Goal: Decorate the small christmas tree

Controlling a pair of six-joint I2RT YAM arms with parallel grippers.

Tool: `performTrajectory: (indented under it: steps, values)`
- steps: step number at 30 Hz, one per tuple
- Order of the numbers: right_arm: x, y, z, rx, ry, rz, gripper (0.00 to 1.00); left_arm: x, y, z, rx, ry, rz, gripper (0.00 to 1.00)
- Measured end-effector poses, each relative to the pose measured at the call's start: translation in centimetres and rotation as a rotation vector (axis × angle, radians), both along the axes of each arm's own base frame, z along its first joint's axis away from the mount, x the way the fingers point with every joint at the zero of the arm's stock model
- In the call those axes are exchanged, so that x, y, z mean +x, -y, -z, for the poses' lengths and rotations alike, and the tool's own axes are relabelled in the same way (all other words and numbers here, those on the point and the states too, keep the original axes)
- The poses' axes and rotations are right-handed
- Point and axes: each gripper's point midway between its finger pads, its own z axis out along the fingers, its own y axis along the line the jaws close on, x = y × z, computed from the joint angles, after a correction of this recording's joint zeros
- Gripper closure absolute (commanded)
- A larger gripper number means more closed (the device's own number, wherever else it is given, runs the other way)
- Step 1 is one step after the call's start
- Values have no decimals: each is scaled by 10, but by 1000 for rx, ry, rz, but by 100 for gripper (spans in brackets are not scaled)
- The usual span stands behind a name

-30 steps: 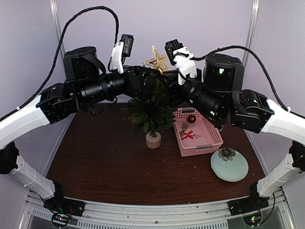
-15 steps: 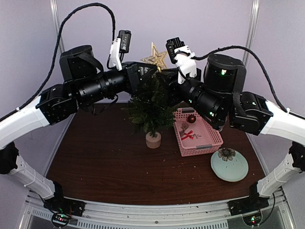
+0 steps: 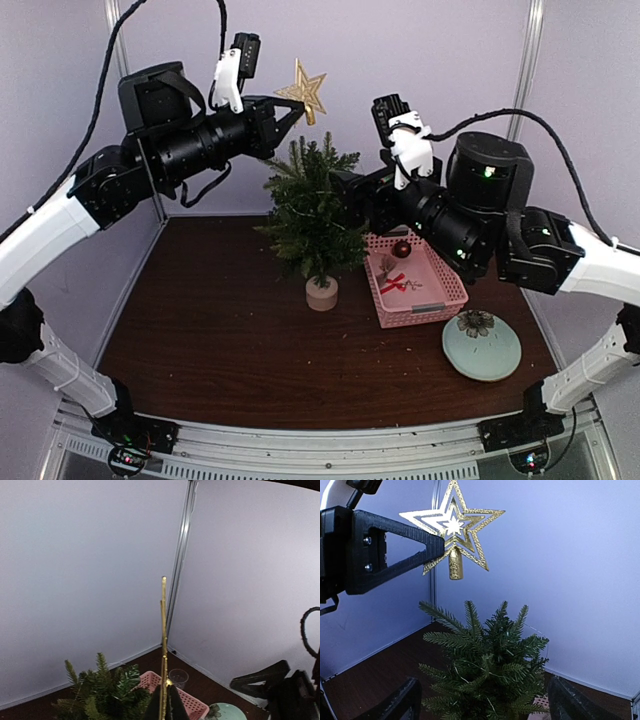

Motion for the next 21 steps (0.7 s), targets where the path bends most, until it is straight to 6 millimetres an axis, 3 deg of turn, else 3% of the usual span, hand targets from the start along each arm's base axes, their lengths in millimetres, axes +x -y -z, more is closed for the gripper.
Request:
performTrajectory:
  steps: [4,11,21]
  values:
    - [9,30,-2,31,-21,44,2,27,-2,-4,90,42,-42,100]
    - [33,79,8,78,-71,131,1,54,23,8,248,94,-9,100]
    - [47,93,34,65,-126,153,0,93,51,40,358,68,15,100]
